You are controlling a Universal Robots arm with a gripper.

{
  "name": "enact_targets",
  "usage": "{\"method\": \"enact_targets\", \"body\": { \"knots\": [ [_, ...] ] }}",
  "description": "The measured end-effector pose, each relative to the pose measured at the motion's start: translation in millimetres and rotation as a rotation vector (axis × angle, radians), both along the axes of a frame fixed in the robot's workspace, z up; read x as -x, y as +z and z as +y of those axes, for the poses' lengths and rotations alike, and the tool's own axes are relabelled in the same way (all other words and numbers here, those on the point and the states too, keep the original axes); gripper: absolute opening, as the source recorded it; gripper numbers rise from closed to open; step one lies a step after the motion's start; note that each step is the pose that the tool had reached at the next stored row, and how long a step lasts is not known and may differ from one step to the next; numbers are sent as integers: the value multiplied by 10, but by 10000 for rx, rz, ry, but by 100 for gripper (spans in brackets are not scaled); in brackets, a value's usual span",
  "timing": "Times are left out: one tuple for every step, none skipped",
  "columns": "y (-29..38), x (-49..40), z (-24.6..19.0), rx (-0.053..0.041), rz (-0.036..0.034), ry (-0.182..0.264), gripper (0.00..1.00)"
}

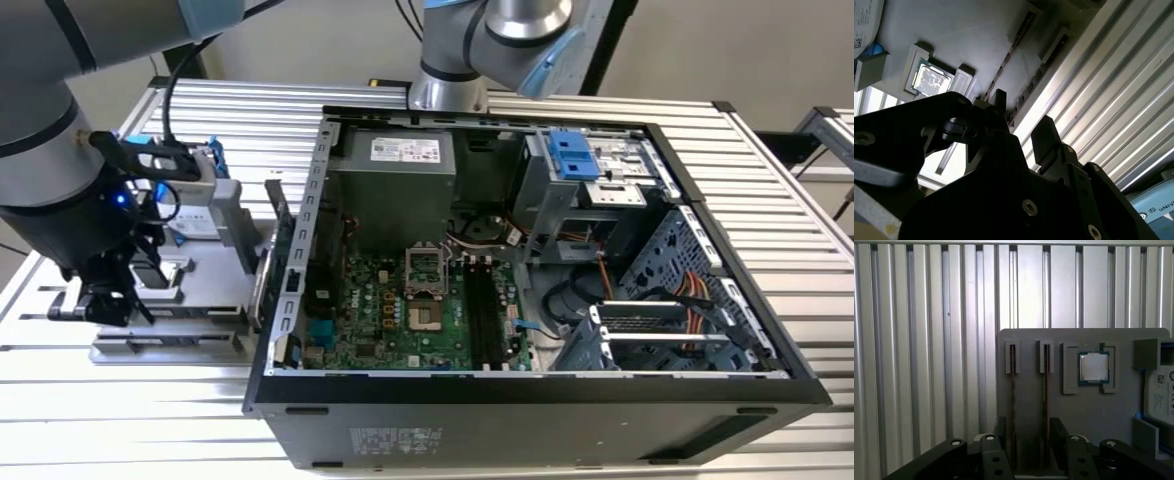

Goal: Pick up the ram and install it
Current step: 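Pick up the ram and move it above insertion slot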

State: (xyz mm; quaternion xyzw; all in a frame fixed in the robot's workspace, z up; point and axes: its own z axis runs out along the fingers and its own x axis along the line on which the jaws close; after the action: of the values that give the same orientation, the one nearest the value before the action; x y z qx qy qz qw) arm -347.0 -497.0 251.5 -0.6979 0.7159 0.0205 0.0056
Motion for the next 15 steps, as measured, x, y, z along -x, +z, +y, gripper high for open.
{"method": "enact_targets", "body": {
  "knots": [
    [-5, 0, 0, 0, 0, 0, 100],
    [-11, 0, 0, 0, -1, 1, 100],
    [-16, 0, 0, 0, -1, 1, 100],
    [-20, 0, 0, 0, 0, 2, 100],
    [-24, 0, 0, 0, 0, 2, 100],
    [-26, 0, 0, 1, 1, 2, 100],
    [-28, 0, 0, 1, 1, 3, 100],
    [-29, 0, 0, 0, -1, 3, 100],
    [-31, 0, 0, 0, 0, 3, 100],
    [-33, 0, 0, -1, -2, 3, 100],
    [-34, 0, 0, 0, -1, 2, 100],
    [-37, 0, 0, -1, -2, 3, 100],
    [-41, 0, 0, -1, -2, 3, 100],
    [-44, 0, 0, 0, -1, 3, 100],
    [-48, 0, 0, 0, -1, 3, 100]
  ]
}}
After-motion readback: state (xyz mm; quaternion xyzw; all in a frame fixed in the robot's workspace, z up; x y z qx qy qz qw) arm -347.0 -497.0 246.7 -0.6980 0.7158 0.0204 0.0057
